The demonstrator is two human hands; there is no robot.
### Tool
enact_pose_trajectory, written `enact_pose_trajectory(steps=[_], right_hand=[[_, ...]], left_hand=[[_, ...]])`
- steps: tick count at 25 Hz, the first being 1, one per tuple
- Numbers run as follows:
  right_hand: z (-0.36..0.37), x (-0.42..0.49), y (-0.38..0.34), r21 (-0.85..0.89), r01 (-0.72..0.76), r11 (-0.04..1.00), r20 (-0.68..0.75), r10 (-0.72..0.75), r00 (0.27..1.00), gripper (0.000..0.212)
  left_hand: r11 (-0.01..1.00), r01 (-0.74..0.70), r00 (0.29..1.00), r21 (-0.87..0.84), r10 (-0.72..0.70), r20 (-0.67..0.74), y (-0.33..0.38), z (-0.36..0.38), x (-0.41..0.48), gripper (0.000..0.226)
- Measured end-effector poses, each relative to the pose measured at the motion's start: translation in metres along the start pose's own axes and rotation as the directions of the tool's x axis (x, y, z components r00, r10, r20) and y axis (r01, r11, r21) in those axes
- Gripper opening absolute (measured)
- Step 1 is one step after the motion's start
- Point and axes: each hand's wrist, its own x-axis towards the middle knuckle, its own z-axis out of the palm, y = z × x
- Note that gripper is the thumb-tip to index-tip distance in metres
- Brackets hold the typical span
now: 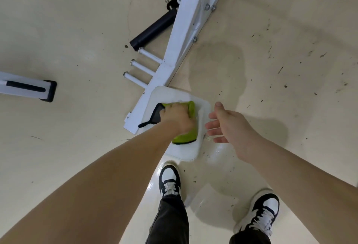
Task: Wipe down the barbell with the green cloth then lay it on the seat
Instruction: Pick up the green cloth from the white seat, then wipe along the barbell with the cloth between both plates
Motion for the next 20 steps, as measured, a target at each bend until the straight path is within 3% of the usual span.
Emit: enact_pose_trajectory(steps=[3,6,14,15,18,20], right_hand=[[-0.029,-0.036,-0.018,0.072,0.004,0.997,-0.018,-0.003,1.000,0.042],[-0.070,-0.088,-0.047,0.151,0.046,0.988,-0.021,-0.043,0.999,0.035],[-0.212,-0.304,-0.142,0.253,0.105,0.962,0.121,-0.139,0.983,0.059],[-0.227,-0.333,-0.152,0.234,0.127,0.964,0.145,-0.164,0.976,0.055],[-0.271,-0.414,-0.174,0.204,0.241,0.949,0.155,-0.274,0.949,0.015],[-0.293,-0.454,-0.181,0.203,0.339,0.918,0.153,-0.372,0.916,0.013]], left_hand=[[0.884,-0.072,0.993,-0.463,0.022,-0.112,0.051,-0.040,-0.055,0.030],[0.721,-0.101,0.984,-0.685,-0.029,-0.176,0.101,-0.094,-0.130,0.018],[0.507,-0.358,0.931,-0.784,0.136,-0.337,0.256,-0.221,-0.377,0.012],[0.484,-0.390,0.920,-0.783,0.168,-0.354,0.272,-0.232,-0.408,0.012],[0.411,-0.479,0.877,-0.776,0.267,-0.400,0.316,-0.263,-0.491,0.011],[0.367,-0.531,0.847,-0.763,0.223,-0.482,0.333,-0.275,-0.529,0.009]])
